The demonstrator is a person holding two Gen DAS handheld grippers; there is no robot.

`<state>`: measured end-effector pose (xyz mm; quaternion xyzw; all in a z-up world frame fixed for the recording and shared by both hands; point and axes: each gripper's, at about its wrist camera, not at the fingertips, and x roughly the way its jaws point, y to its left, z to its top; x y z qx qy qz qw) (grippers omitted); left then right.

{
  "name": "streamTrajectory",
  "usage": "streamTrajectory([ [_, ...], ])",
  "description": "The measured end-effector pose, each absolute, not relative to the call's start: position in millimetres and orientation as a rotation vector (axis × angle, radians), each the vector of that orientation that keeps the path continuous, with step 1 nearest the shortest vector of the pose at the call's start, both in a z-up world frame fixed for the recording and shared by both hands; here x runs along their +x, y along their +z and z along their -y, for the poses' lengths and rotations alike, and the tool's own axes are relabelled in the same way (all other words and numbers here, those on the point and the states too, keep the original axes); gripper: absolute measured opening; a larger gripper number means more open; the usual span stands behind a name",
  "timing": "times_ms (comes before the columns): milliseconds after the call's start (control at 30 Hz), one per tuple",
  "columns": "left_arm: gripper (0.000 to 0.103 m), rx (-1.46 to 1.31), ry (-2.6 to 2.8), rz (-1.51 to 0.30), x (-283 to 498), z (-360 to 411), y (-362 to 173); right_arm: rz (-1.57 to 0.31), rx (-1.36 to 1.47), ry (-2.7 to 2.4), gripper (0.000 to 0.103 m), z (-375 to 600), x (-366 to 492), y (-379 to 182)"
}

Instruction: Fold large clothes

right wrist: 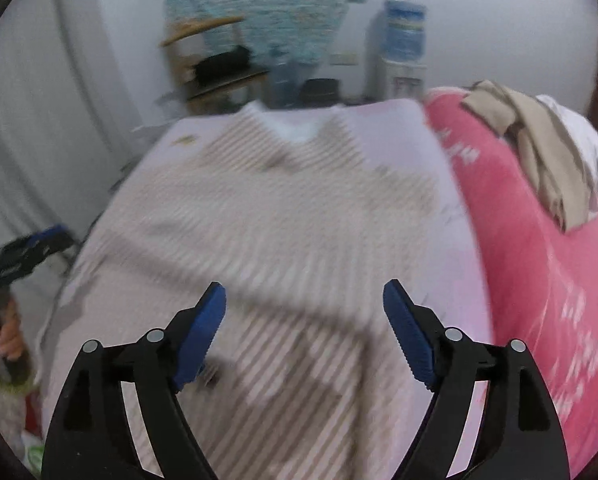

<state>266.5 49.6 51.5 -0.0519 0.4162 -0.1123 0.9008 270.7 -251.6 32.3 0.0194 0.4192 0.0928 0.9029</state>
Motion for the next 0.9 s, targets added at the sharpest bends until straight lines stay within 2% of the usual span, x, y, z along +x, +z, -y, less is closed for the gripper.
streamTrajectory([
  [300,0.075,0.0,-0.299,-0.967,157.6,-6.8,10.1,-1.014,0.051,0.173,0.079,208.3,143.9,-28.6],
  [500,0.077,0.026,-0.256,-1.063,135.0,6.9,-33.3,-1.083,0.039,0.104,0.081,208.5,132.7,-64.8],
  [667,0.081,0.032,-0.216,-1.068,132.3,7.2,-37.2,-1.01,0.06,0.108,0.083,205.9,124.2,-44.8],
  [767,0.084,0.013,-0.204,-1.076,131.6,3.7,-40.2,-1.011,0.04,0.079,0.086,204.9,125.4,-49.9],
  [833,0.086,0.02,-0.191,-1.076,130.6,5.1,-41.0,-1.078,0.044,0.077,0.087,204.3,131.2,-67.2],
  [900,0.087,0.023,-0.182,-1.076,130.1,6.5,-41.3,-1.049,0.036,0.071,0.094,203.6,128.9,-69.0],
])
